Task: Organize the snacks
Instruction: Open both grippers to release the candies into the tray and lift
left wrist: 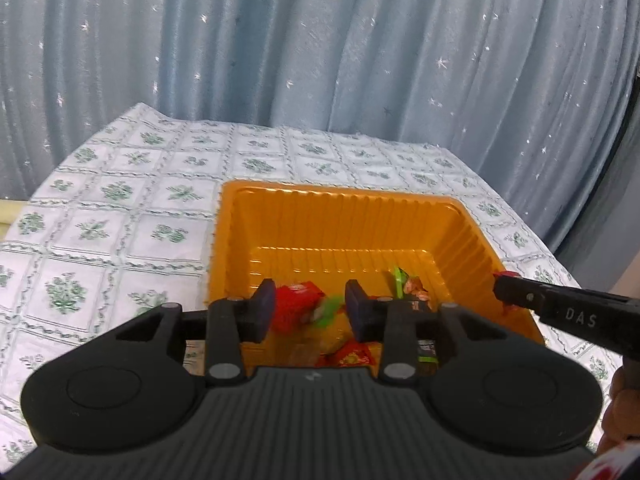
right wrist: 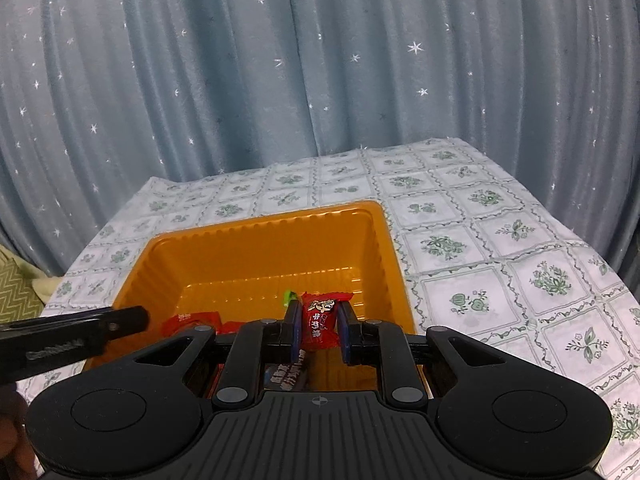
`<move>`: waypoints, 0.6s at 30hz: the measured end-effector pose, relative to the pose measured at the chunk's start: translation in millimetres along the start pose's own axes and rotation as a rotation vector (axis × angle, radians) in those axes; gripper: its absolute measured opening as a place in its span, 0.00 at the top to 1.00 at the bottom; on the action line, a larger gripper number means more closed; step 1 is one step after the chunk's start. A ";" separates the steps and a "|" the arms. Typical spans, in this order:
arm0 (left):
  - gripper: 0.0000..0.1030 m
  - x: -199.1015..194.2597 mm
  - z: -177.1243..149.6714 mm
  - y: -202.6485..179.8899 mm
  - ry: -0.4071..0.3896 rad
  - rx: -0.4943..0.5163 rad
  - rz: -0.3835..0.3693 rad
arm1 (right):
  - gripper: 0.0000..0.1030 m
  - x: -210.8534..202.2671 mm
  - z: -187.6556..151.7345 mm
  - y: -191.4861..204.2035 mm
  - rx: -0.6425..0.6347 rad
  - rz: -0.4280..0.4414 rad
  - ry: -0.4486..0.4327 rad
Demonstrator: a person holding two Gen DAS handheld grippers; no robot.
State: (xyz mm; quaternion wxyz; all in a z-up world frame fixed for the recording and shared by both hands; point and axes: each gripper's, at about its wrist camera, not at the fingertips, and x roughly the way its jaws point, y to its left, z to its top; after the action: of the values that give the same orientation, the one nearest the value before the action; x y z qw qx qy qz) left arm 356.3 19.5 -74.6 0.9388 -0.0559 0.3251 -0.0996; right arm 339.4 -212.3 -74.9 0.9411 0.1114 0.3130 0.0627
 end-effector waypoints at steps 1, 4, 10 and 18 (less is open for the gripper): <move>0.66 -3.2 -0.1 2.4 -0.004 -0.003 0.002 | 0.82 -0.2 0.3 -0.7 0.006 -0.001 -0.001; 0.62 -12.4 -1.8 8.1 -0.010 -0.013 0.009 | 0.82 -1.0 0.0 -2.2 0.012 0.000 -0.001; 0.62 -19.9 -6.1 11.6 -0.010 -0.019 0.011 | 0.81 -0.4 0.1 -1.3 0.020 0.006 -0.006; 0.56 -24.8 -12.0 10.1 -0.011 -0.011 0.014 | 0.69 4.8 -1.8 -6.7 0.088 0.048 -0.021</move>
State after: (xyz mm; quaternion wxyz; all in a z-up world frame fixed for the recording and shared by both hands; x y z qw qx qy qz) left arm 331.3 34.4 -70.9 0.9408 -0.0594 0.3211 -0.0907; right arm 342.4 -217.6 -80.7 0.9368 0.1607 0.3028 0.0705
